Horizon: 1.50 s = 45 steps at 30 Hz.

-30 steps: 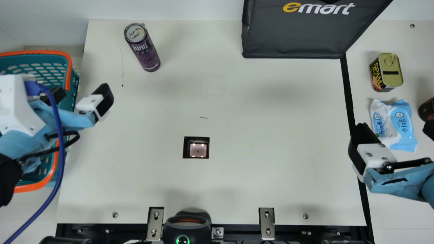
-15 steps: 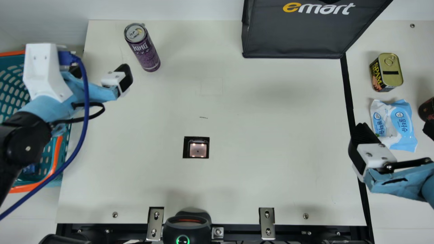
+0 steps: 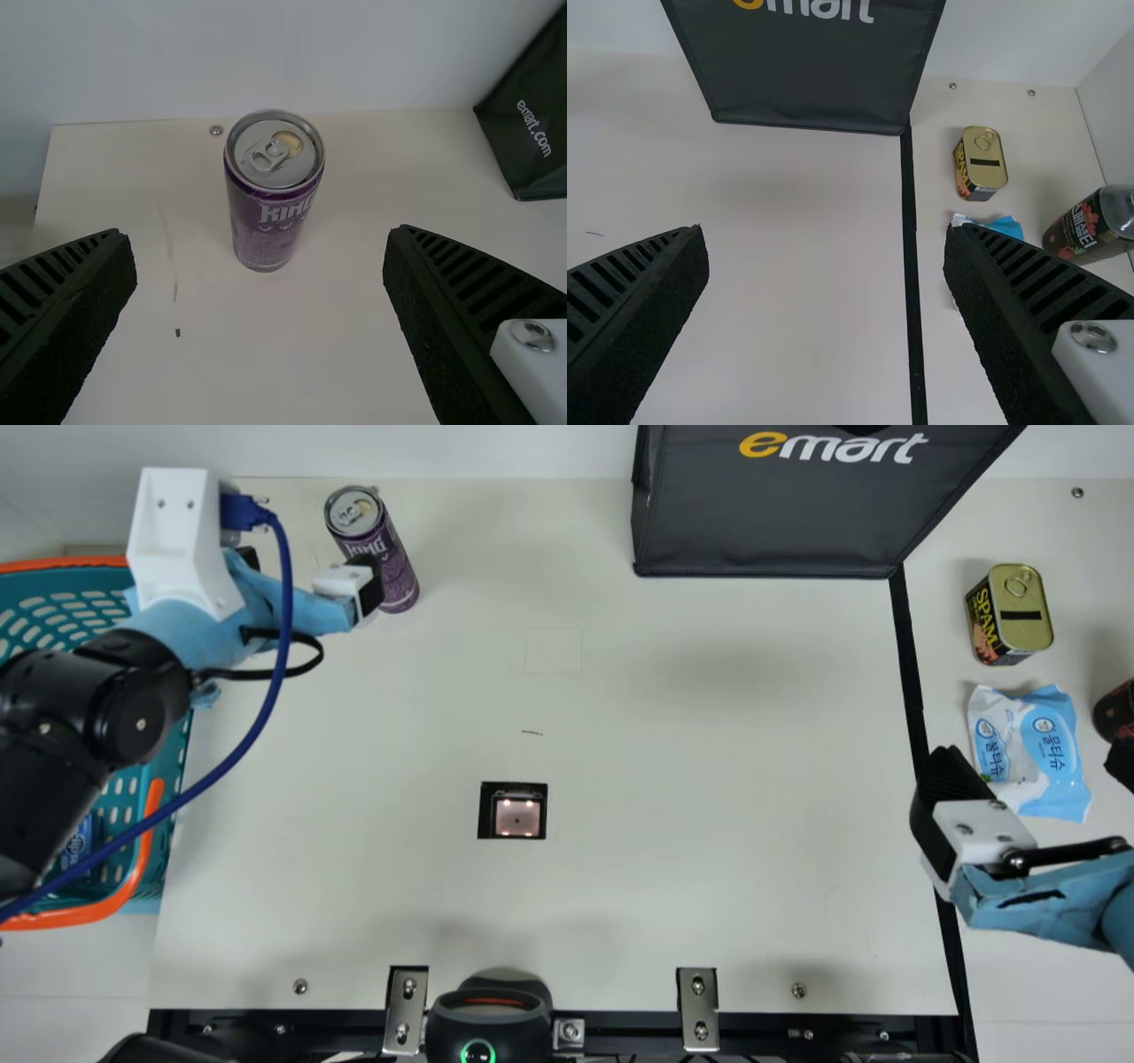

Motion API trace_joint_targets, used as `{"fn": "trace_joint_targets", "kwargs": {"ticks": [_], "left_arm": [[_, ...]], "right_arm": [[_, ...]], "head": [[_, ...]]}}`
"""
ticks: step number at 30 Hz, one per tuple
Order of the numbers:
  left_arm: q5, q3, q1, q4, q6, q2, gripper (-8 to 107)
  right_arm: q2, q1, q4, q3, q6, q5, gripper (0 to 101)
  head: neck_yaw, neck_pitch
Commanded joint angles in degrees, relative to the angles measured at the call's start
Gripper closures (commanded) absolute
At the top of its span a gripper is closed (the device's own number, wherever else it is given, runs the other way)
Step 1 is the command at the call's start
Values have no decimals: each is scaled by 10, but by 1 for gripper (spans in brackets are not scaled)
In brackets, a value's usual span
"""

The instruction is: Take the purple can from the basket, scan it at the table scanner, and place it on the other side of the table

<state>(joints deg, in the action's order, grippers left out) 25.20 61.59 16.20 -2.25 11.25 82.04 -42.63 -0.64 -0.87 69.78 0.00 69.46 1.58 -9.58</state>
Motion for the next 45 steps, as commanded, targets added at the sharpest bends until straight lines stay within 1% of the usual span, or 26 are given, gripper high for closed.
{"fn": "trace_joint_targets", "kwargs": {"ticks": [1,12,21,27,35,45], "left_arm": [[9,24,3,-6,4,14,9],[65,113,14,-50,37,78,9],[106,159,26,-84,76,117,9],[115,172,29,-92,89,140,9],[101,181,29,-113,111,174,9],[65,161,25,-123,127,194,9]], "right_arm": [[0,0,0,0,0,0,6],[0,0,0,0,0,0,6],[0,0,0,0,0,0,6],[0,0,0,0,0,0,6],[0,0,0,0,0,0,6],[0,0,0,0,0,0,6]], "head": [[0,17],[0,17],[0,17],[0,17],[0,17],[0,17]]}}
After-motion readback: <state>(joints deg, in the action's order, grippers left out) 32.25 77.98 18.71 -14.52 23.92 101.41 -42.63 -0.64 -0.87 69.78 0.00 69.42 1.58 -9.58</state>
